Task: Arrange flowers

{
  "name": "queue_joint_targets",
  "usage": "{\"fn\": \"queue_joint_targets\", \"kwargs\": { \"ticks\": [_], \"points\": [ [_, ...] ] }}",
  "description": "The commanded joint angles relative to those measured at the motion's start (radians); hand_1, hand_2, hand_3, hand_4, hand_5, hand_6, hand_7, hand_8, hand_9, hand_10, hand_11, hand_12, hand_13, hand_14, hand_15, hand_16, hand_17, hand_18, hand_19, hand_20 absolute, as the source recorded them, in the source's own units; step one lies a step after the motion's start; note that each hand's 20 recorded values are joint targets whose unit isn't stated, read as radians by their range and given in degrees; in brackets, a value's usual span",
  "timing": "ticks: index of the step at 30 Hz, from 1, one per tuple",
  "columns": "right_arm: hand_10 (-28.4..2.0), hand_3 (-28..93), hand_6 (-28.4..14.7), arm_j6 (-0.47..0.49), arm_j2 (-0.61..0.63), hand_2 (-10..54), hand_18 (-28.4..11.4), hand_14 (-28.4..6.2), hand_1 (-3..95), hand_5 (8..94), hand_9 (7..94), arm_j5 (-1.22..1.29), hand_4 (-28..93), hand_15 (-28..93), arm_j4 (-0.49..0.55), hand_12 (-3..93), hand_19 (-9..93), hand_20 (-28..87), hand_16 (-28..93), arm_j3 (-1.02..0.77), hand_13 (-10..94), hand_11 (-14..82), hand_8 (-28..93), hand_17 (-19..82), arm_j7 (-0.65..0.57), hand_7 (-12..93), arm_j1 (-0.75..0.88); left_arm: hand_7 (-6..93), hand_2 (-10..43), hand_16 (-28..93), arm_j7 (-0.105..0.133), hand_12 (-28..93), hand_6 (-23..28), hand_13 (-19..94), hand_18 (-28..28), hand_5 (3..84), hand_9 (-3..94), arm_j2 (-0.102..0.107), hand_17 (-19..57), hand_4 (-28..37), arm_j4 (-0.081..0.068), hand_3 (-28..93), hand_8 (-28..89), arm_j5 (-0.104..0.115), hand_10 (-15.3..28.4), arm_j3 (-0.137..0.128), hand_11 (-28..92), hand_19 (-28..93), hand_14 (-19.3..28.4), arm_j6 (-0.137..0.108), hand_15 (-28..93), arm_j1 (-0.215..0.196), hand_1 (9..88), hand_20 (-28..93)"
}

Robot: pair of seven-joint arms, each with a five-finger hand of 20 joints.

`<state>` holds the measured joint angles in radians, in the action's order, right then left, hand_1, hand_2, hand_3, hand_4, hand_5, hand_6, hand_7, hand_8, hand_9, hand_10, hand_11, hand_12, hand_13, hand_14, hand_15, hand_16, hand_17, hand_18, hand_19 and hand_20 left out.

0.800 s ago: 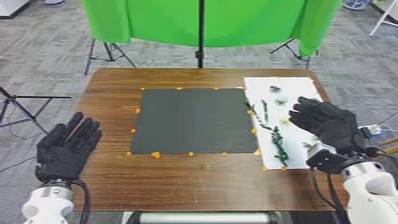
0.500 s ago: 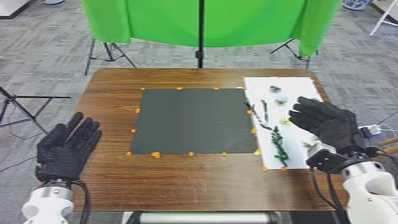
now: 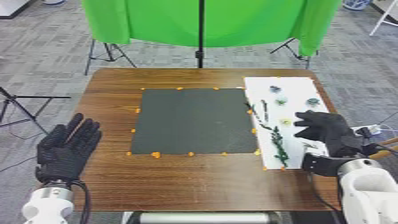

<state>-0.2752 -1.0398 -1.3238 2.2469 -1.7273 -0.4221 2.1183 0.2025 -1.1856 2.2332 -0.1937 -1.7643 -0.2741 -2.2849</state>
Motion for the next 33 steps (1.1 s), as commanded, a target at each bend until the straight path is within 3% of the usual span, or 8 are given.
{"fn": "queue_joint_targets", "kwargs": {
  "ticks": [1, 6, 15, 23, 28, 29, 31, 33],
  "points": [
    [-16.1, 71, -3.8, 0.015, 0.039, -7.2, -21.3, -13.3, 35.4, 64.7, 70.7, -0.702, -22, 66, 0.008, 22.0, 70, 28, 23, 0.096, 64, 31.6, -12, 24, -0.197, 19, -0.006, 15.0, 16.0, -6, -0.008, 12, 9.9, 30, 9.7, 52.1, 42.2, -0.008, -1.2, -20.8, -0.002, 77, -8, 0.014, 16.7, 0.004, 19, 24, 15.0, -0.014, 32, -0.013, 29.8, 11],
    [-14.3, 65, -2.2, 0.087, 0.058, -9.5, -22.7, -12.5, 41.0, 68.3, 73.8, -0.955, -27, 76, -0.042, 29.2, 78, 30, 28, 0.205, 67, 45.7, -12, 28, -0.301, 19, -0.068, 15.4, 16.2, -6, -0.014, 13, 9.9, 30, 10.1, 52.0, 42.3, -0.003, -1.5, -20.8, -0.004, 77, -8, 0.016, 16.8, 0.003, 19, 24, 15.2, -0.02, 32, -0.007, 29.9, 12],
    [-13.9, 38, -1.2, -0.057, 0.076, -9.5, -24.0, -11.5, 54.9, 71.7, 74.7, -1.281, -28, 77, -0.127, 32.9, 81, 31, 30, 0.357, 70, 51.1, -13, 31, -0.333, 26, -0.1, 15.8, 16.3, -6, -0.025, 13, 9.9, 30, 10.5, 52.0, 42.4, 0.007, -1.9, -20.8, -0.007, 77, -8, 0.02, 16.8, 0.007, 20, 25, 15.3, -0.025, 33, 0.0, 29.8, 12],
    [-14.0, 21, -1.5, 0.063, 0.12, -9.5, -24.8, -11.7, 61.8, 72.1, 74.5, -1.279, -27, 77, -0.192, 33.9, 83, 31, 31, 0.466, 71, 51.9, -13, 32, -0.344, 29, -0.205, 16.1, 16.4, -6, -0.026, 13, 9.9, 30, 11.2, 51.8, 42.3, 0.006, -2.6, -20.8, -0.006, 77, -8, 0.022, 16.9, 0.008, 20, 26, 15.4, -0.026, 34, -0.006, 29.8, 13],
    [-14.0, -7, -1.7, 0.119, 0.133, -9.5, -24.3, -11.8, 74.3, 73.1, 75.0, -1.259, -7, 77, -0.198, 34.1, 82, 33, 32, 0.505, 71, 51.9, -12, 33, -0.319, 28, -0.223, 16.3, 16.4, -6, -0.021, 13, 9.8, 30, 11.8, 51.7, 42.2, 0.003, -3.1, -20.8, -0.005, 77, -8, 0.03, 16.8, 0.011, 20, 27, 15.5, -0.031, 35, -0.009, 29.8, 13],
    [-13.9, -18, -1.7, 0.127, 0.131, -9.5, -24.3, -11.7, 77.3, 73.8, 75.3, -1.252, 8, 77, -0.199, 34.2, 82, 33, 32, 0.51, 71, 51.9, -12, 34, -0.312, 28, -0.223, 16.3, 16.4, -6, -0.022, 13, 9.8, 30, 11.8, 51.7, 42.2, 0.002, -3.2, -20.8, -0.006, 77, -8, 0.031, 16.8, 0.011, 21, 27, 15.5, -0.031, 35, -0.007, 29.7, 13],
    [-13.4, -27, -2.2, 0.159, 0.128, -9.5, -24.3, -11.8, 85.5, 76.3, 77.4, -1.239, 17, 77, -0.198, 34.5, 82, 33, 32, 0.516, 73, 52.2, 4, 35, -0.304, 28, -0.224, 16.4, 16.4, -6, -0.016, 13, 9.8, 30, 12.0, 51.7, 42.2, 0.0, -3.4, -20.7, -0.003, 77, -8, 0.031, 16.8, 0.009, 21, 27, 15.5, -0.031, 35, -0.011, 29.7, 13],
    [-12.8, -28, -2.1, 0.172, 0.126, -9.5, -24.7, -11.8, 90.3, 79.0, 79.6, -1.216, 20, 77, -0.19, 37.5, 82, 34, 32, 0.521, 74, 51.3, 10, 35, -0.31, 29, -0.222, 16.5, 16.4, -6, -0.014, 13, 9.8, 30, 12.2, 51.6, 42.1, 0.0, -3.5, -20.7, -0.004, 77, -8, 0.034, 16.8, 0.007, 21, 27, 15.5, -0.031, 35, -0.011, 29.7, 13]
  ]
}}
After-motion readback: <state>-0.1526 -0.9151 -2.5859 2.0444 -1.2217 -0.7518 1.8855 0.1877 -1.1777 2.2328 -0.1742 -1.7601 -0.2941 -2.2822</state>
